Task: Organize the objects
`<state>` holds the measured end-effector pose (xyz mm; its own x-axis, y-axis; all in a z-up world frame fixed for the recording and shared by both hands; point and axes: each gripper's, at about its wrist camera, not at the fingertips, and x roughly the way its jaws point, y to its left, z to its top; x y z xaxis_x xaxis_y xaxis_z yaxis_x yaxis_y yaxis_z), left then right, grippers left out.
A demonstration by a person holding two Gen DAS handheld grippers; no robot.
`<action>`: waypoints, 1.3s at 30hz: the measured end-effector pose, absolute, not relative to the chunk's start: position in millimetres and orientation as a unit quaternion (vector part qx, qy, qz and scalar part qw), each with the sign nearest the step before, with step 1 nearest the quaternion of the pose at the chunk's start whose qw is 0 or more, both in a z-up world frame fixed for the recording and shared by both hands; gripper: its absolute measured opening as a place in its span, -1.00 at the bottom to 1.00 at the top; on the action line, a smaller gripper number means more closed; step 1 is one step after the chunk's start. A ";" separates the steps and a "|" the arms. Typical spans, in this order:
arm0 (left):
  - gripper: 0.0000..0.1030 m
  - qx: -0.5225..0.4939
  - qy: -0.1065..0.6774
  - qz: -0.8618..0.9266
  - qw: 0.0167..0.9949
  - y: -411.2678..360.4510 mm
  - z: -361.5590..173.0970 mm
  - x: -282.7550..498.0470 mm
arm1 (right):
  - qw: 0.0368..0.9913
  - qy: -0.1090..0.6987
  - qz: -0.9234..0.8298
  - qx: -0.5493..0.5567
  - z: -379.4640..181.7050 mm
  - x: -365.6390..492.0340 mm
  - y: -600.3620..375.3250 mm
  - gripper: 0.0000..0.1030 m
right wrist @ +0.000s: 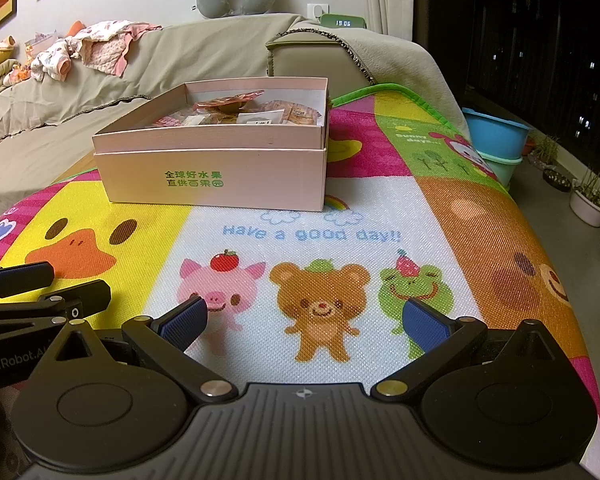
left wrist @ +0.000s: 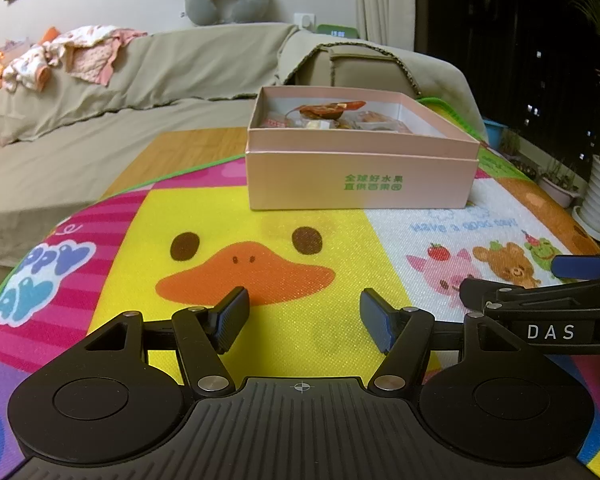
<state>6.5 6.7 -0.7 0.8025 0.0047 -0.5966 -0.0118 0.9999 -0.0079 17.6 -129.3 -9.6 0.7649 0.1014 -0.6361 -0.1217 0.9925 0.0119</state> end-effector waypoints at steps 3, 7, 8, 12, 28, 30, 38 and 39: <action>0.34 -0.009 0.314 0.003 0.949 8.0 -0.6 8.7 | 0.939 0.337 0.060 -0.015 -9.5 18.2 -129.7 1.00; 0.34 -0.009 0.314 0.003 0.949 8.2 -0.8 9.5 | 0.939 0.337 0.060 -0.015 -9.6 17.5 -129.5 1.00; 0.34 -0.010 0.314 0.003 0.949 7.8 -0.7 9.1 | 0.939 0.338 0.060 -0.015 -9.6 17.6 -129.4 1.00; 0.33 -0.011 0.314 0.002 0.949 7.2 -1.1 8.8 | 0.939 0.337 0.060 -0.015 -9.6 17.5 -129.4 1.00; 0.33 -0.011 0.314 0.002 0.949 6.3 -1.4 8.2 | 0.939 0.337 0.060 -0.015 -9.8 17.3 -129.4 1.00; 0.33 -0.012 0.314 0.002 0.949 6.6 -1.4 7.6 | 0.939 0.337 0.060 -0.015 -9.7 17.1 -129.4 1.00; 0.32 -0.015 0.314 0.000 0.949 6.8 -1.3 7.2 | 0.939 0.337 0.060 -0.015 -9.8 17.3 -129.4 1.00; 0.32 -0.016 0.314 -0.001 0.949 7.7 -1.0 7.1 | 0.939 0.337 0.060 -0.015 -9.8 17.3 -129.4 1.00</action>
<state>7.1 7.7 -1.0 0.8027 -0.0118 -0.5963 -0.0083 0.9995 -0.0310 17.3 -129.4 -9.8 0.7652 0.1019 -0.6357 -0.1222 0.9924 0.0121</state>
